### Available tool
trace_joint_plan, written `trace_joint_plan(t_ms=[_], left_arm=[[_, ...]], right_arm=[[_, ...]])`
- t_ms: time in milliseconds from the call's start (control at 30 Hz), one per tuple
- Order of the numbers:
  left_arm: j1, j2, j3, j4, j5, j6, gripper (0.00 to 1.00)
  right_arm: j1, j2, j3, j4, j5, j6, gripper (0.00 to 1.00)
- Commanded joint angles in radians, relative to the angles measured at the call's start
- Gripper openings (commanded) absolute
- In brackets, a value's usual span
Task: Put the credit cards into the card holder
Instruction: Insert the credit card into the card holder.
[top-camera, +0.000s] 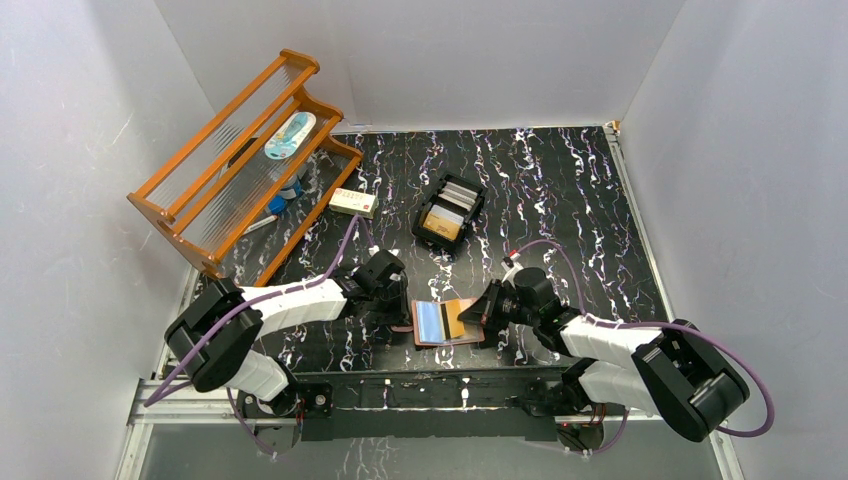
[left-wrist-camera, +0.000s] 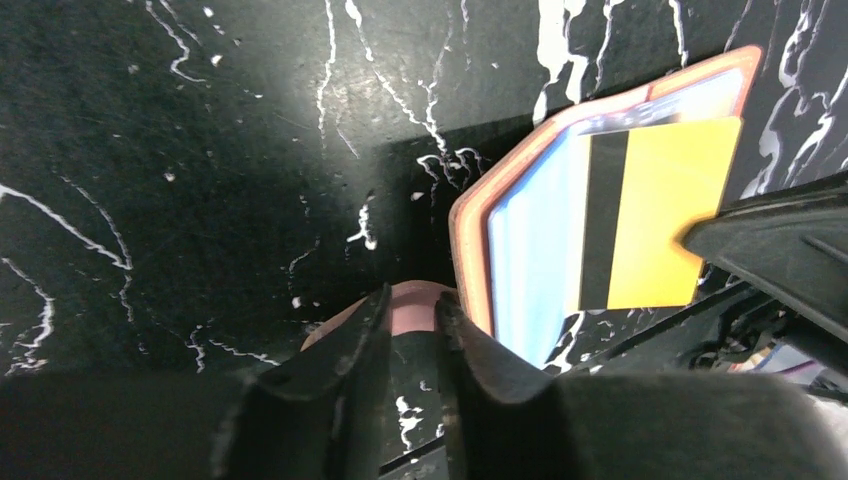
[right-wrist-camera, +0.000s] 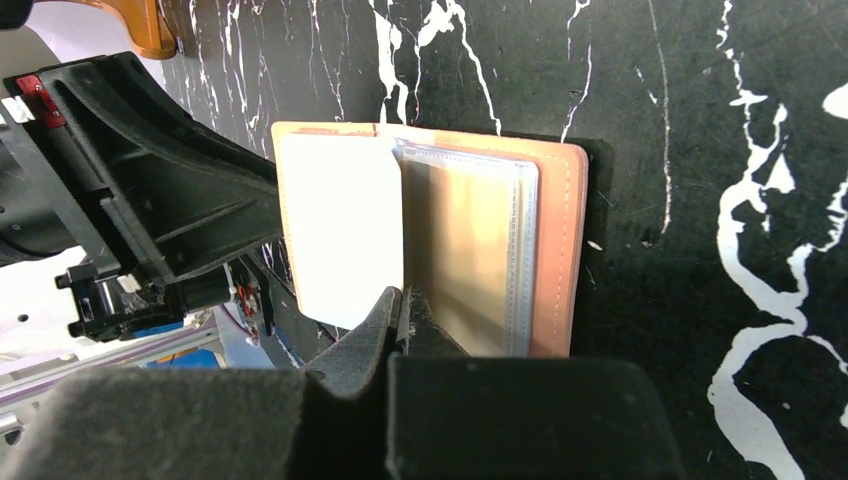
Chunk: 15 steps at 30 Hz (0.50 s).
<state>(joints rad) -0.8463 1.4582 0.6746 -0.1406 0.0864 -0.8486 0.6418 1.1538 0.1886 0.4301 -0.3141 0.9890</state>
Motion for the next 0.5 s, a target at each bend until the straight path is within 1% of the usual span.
trace_joint_plan(t_ms=[0,33,133,200,300,467], left_arm=[[-0.011,-0.006,0.009,-0.124,-0.021,0.009,0.28],[-0.011,-0.019,0.018,-0.129,-0.022,0.008,0.3],[-0.011,-0.053,0.032,-0.112,0.0,-0.006,0.44],[-0.012,-0.059,0.031,-0.082,0.029,-0.009,0.49],[-0.012,-0.053,0.032,-0.067,0.048,-0.011,0.49],[-0.013,-0.06,0.03,-0.073,0.038,-0.01,0.5]], right_arm=[[0.003,-0.002,-0.009,0.039,0.009,-0.003,0.0],[0.002,-0.003,-0.011,0.038,0.009,-0.005,0.0],[0.004,0.005,-0.012,0.037,0.006,-0.009,0.0],[0.003,0.012,-0.015,0.04,0.002,-0.01,0.0],[0.003,0.021,-0.015,0.042,0.0,-0.013,0.0],[0.004,0.034,-0.007,0.036,-0.003,-0.019,0.0]])
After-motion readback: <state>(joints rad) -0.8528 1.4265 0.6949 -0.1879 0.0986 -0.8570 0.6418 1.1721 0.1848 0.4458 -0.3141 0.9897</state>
